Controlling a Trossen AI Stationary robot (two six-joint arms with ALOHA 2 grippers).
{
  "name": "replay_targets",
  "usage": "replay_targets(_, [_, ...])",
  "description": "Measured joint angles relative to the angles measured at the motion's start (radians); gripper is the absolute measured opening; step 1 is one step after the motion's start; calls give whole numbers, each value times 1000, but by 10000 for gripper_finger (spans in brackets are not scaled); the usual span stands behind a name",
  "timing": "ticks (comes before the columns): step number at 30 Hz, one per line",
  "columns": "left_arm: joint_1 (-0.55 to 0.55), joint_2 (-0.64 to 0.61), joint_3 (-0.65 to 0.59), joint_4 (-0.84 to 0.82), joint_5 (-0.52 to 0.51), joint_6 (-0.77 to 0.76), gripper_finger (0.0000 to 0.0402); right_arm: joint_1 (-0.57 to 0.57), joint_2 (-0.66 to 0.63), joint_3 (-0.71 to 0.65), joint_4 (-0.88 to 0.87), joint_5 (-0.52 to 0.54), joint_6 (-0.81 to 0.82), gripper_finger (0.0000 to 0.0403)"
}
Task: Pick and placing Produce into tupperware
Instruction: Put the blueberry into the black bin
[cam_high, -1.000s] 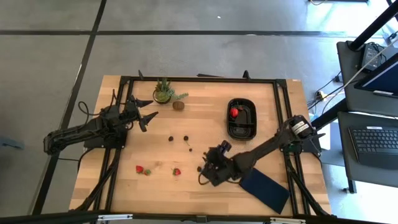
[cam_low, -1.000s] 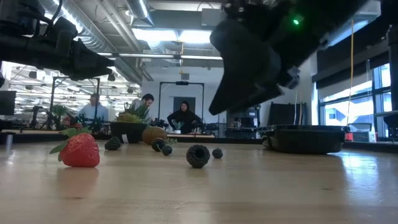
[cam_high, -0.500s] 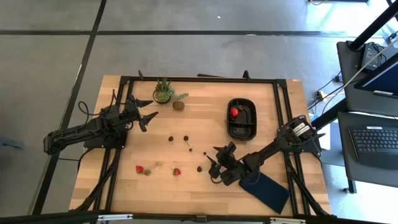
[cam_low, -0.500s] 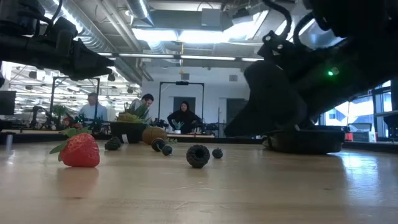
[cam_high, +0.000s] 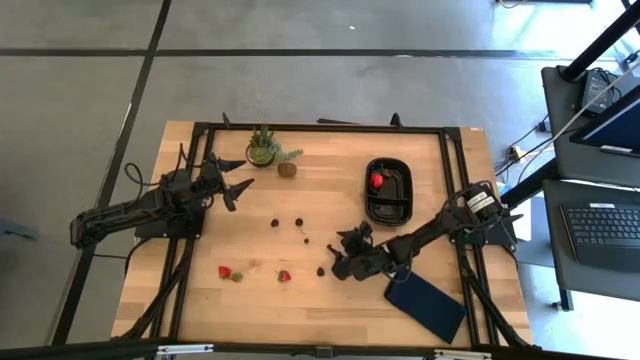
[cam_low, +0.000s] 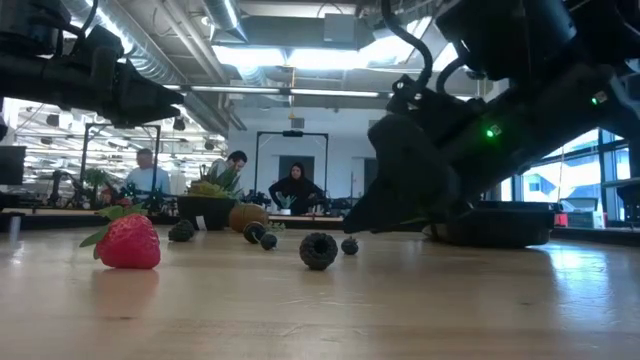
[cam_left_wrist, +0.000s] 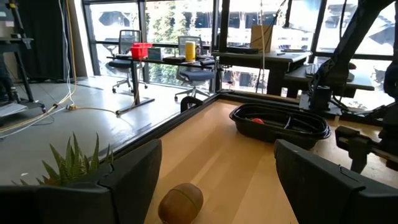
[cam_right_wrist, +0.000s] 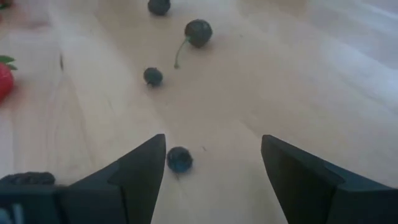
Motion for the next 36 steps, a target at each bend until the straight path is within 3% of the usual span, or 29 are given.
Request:
replay_targets(10, [0,0,0,0,-1,0,302,-18,37,1,47,-55,-24,267])
replay_targets(20, [0,0,0,0,-9,0,302,-17,101,2,140,-27,-30,261])
replay_targets(36, [0,0,0,0,-9,0,302,-19,101,2,133,-35,-45,149])
